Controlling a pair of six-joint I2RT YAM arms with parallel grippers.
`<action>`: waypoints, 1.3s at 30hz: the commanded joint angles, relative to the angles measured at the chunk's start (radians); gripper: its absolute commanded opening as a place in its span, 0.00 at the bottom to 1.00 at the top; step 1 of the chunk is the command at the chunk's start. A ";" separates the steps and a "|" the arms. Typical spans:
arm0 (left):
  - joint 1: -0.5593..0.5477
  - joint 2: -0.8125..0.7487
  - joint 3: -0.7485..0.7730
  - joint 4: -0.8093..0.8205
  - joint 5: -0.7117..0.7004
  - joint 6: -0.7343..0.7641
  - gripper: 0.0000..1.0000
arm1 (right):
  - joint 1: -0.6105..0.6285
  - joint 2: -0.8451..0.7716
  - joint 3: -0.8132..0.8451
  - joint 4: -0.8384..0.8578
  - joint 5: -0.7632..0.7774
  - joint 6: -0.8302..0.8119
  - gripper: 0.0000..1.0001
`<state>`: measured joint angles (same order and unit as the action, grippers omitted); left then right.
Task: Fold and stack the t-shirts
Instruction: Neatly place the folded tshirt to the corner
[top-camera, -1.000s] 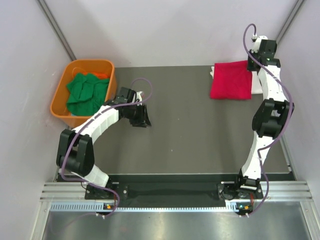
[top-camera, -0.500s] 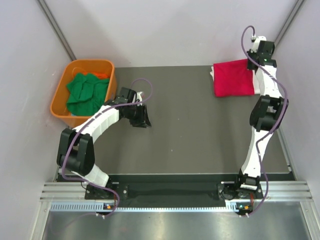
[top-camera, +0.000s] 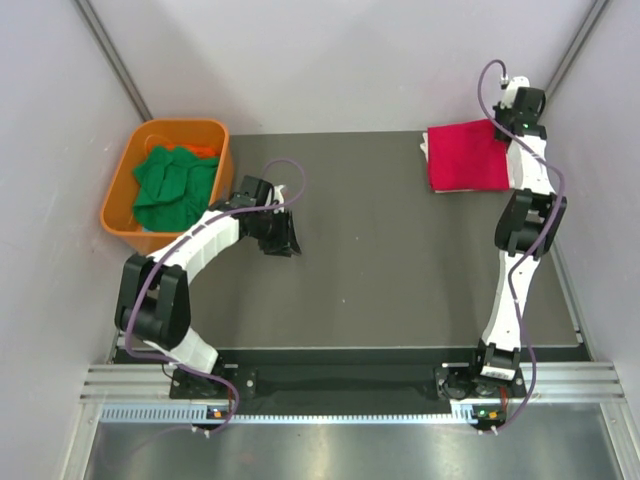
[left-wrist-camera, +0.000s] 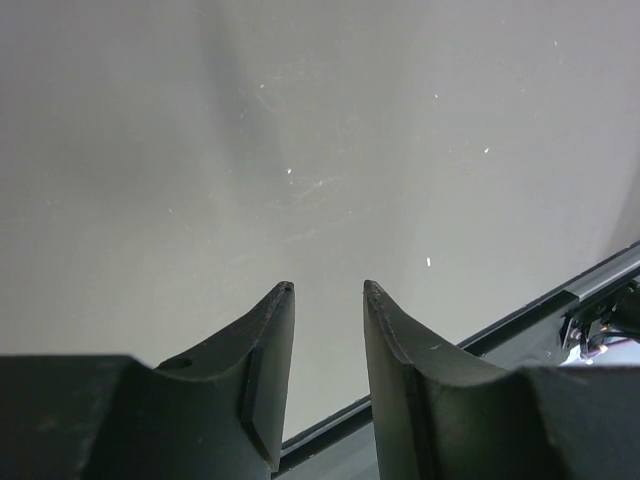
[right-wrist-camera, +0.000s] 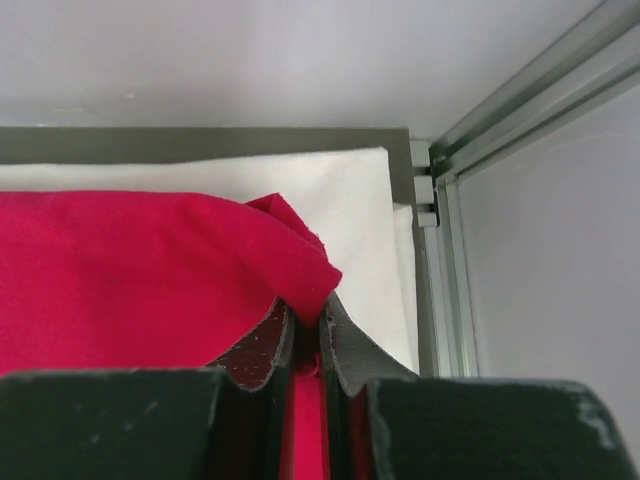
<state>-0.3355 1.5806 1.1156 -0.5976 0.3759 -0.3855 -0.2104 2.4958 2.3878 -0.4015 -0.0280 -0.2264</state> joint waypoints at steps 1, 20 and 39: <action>0.004 0.024 -0.007 0.022 0.003 0.014 0.39 | -0.012 0.024 0.105 0.105 -0.010 -0.044 0.00; 0.004 0.042 0.000 0.016 0.015 0.013 0.39 | 0.031 -0.066 0.008 0.122 0.069 -0.156 0.00; 0.004 0.061 -0.002 0.018 0.021 0.014 0.39 | 0.045 -0.034 0.056 0.139 0.094 -0.220 0.00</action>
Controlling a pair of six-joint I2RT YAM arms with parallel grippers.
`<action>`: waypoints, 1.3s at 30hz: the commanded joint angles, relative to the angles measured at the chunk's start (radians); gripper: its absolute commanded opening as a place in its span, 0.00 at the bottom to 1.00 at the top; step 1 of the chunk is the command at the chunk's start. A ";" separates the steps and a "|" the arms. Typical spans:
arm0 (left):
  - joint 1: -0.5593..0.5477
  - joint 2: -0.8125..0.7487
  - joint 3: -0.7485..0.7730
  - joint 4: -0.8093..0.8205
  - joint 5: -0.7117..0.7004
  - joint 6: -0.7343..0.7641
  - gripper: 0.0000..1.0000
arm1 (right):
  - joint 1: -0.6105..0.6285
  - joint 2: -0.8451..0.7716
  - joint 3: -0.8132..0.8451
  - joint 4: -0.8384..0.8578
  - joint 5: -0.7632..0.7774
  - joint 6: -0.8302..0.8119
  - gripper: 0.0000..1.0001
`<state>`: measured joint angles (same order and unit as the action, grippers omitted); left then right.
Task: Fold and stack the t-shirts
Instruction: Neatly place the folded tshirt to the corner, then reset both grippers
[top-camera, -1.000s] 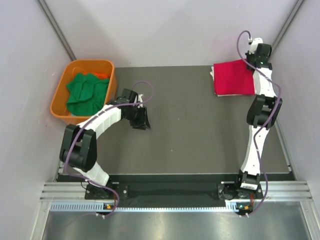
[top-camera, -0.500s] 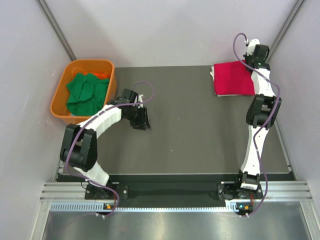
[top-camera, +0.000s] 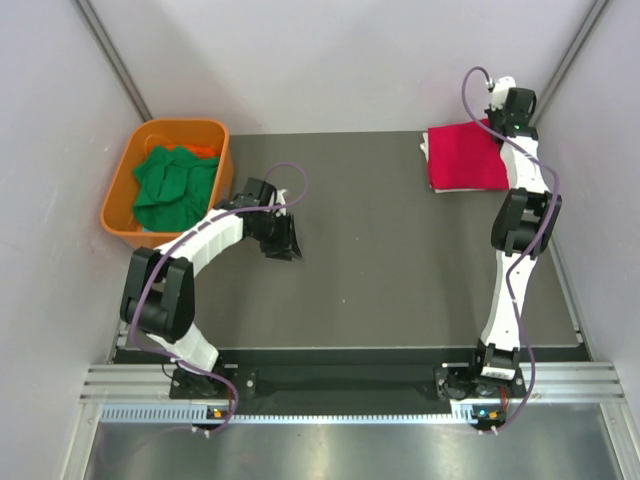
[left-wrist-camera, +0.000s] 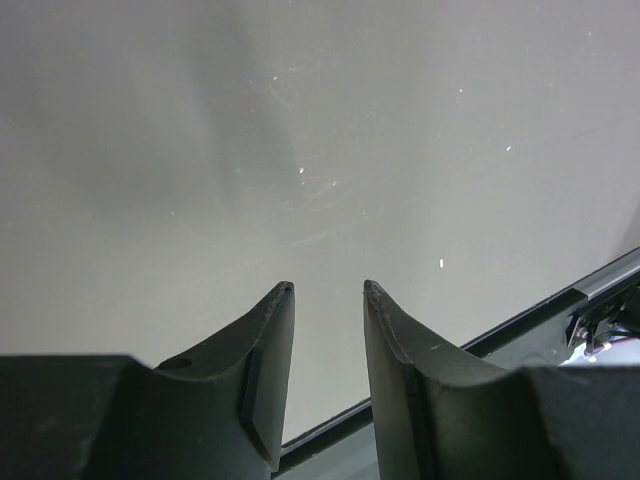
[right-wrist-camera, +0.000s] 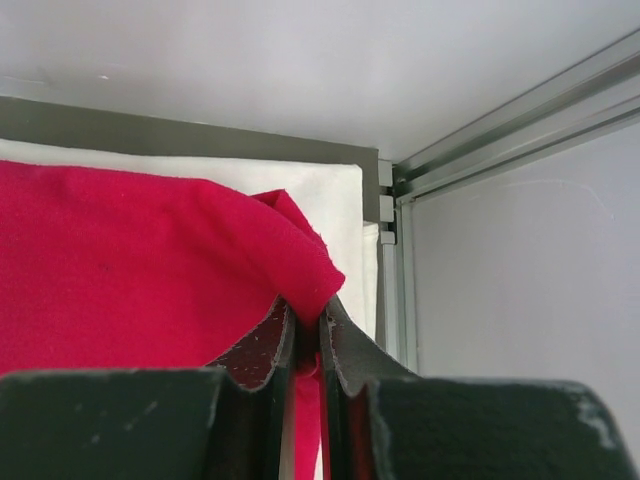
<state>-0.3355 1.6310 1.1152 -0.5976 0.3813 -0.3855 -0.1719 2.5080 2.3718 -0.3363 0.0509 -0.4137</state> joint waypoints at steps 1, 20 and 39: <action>0.004 0.012 0.000 0.018 0.016 0.016 0.39 | 0.008 -0.041 0.070 0.074 0.017 -0.043 0.00; 0.004 0.059 0.028 0.016 0.022 0.013 0.39 | 0.011 -0.147 -0.078 0.195 0.150 0.062 0.61; 0.006 -0.174 0.115 0.384 0.148 -0.191 0.40 | 0.097 -0.826 -0.626 -0.135 -0.285 0.768 0.97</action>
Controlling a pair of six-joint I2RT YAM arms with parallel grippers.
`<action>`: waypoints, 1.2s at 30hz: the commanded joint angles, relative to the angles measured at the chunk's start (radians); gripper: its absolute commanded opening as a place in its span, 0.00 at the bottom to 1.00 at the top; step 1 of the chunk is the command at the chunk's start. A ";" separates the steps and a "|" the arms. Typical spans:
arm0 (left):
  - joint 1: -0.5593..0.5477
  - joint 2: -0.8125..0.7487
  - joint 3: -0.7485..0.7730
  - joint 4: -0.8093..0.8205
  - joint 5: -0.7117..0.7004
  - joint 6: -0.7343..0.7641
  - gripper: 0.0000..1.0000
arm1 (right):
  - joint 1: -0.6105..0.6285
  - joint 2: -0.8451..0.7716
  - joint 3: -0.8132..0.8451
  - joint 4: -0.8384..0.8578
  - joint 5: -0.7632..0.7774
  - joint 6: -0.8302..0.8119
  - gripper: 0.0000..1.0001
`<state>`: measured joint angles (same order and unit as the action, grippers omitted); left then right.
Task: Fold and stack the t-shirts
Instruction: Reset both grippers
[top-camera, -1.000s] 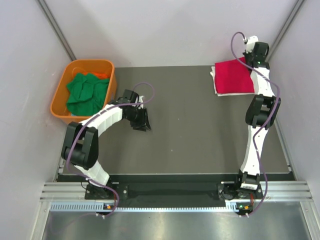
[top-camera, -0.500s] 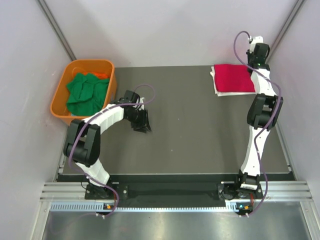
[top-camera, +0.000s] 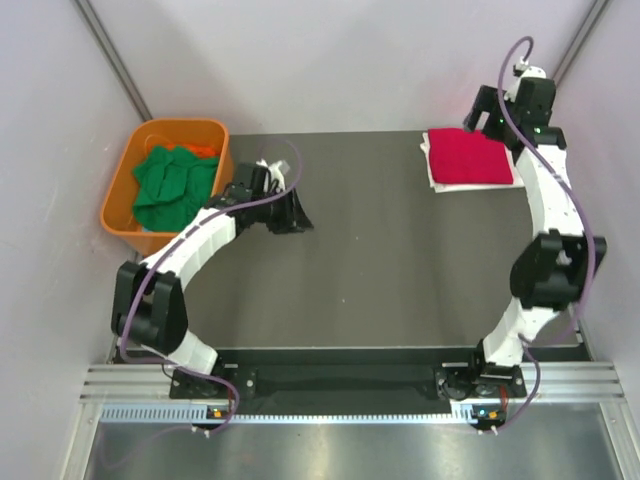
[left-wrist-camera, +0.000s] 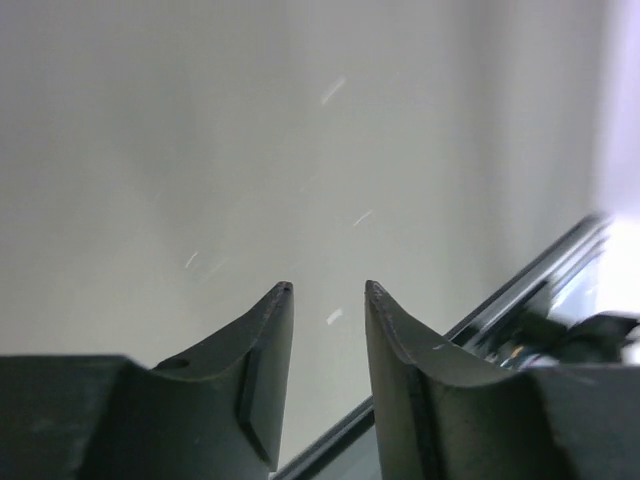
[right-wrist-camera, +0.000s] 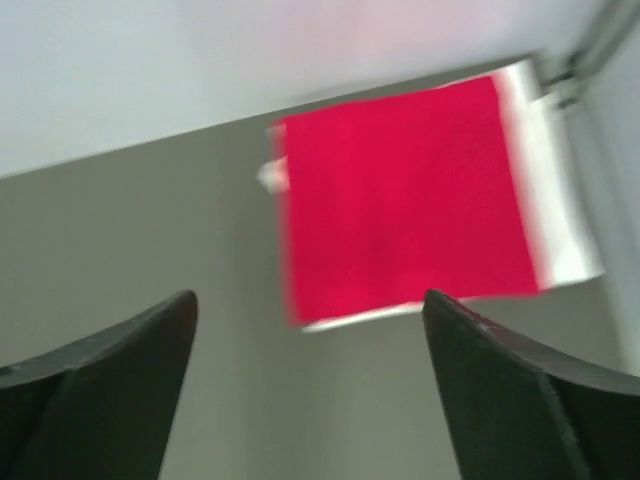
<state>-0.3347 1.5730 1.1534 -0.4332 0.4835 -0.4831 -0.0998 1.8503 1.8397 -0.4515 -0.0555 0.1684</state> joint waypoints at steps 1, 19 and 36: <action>0.005 -0.132 0.089 0.232 0.026 -0.103 0.42 | 0.052 -0.210 -0.130 -0.019 -0.197 0.194 1.00; 0.005 -0.522 -0.082 0.171 -0.071 -0.034 0.99 | 0.147 -1.118 -0.873 -0.200 -0.195 0.416 1.00; 0.005 -0.594 -0.110 0.113 -0.074 -0.023 0.99 | 0.147 -1.200 -0.806 -0.208 -0.175 0.347 1.00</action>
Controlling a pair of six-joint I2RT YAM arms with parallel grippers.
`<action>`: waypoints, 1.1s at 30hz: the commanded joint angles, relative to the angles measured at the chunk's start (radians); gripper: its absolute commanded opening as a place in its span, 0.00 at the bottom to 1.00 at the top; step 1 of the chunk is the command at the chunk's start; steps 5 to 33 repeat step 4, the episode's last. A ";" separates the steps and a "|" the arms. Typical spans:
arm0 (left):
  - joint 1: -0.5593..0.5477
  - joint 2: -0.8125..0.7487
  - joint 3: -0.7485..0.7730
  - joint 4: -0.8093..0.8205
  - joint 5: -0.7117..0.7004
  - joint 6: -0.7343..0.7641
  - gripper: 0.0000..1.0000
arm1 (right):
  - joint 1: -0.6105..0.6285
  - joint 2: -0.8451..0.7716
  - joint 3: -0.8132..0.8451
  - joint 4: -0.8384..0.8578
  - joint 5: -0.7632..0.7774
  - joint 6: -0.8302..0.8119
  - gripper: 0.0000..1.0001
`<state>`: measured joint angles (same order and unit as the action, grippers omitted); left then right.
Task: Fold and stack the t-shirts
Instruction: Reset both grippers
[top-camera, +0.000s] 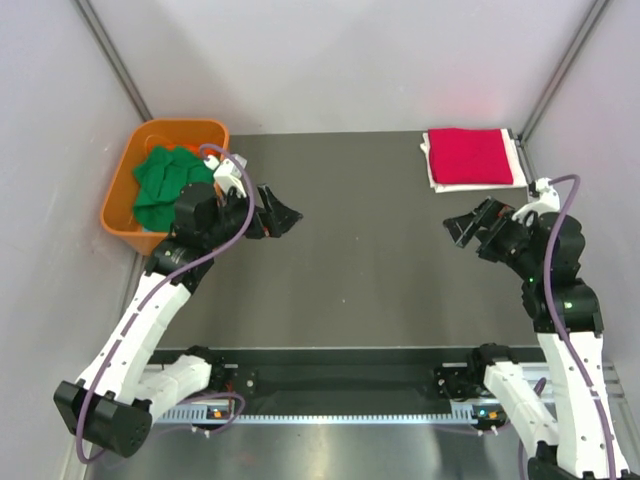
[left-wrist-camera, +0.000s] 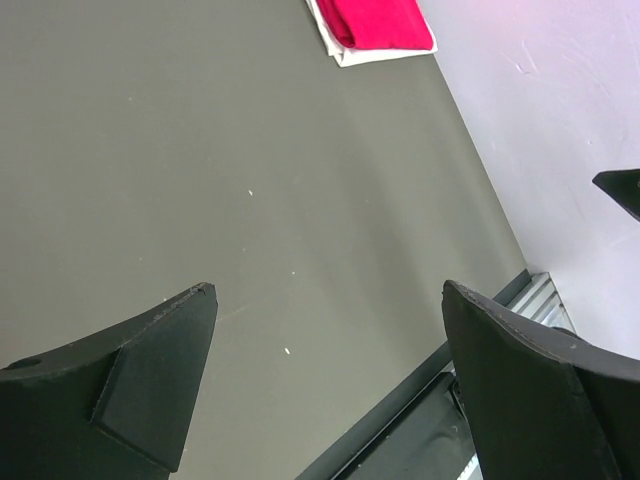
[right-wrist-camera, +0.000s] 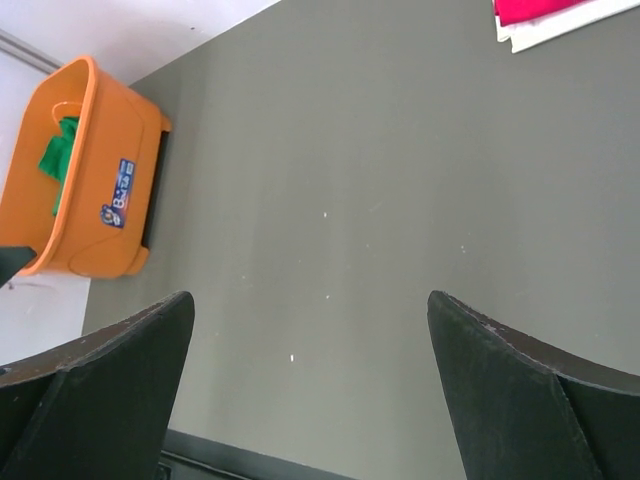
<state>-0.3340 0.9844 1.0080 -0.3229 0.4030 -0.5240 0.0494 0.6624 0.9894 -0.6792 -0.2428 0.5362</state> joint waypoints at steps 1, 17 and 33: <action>0.004 -0.004 0.040 0.004 0.008 0.016 0.99 | -0.003 -0.014 0.043 0.029 0.008 -0.022 1.00; 0.004 0.002 0.052 0.005 0.008 0.021 0.99 | -0.003 -0.014 0.038 0.038 0.004 -0.031 1.00; 0.004 0.002 0.052 0.005 0.008 0.021 0.99 | -0.003 -0.014 0.038 0.038 0.004 -0.031 1.00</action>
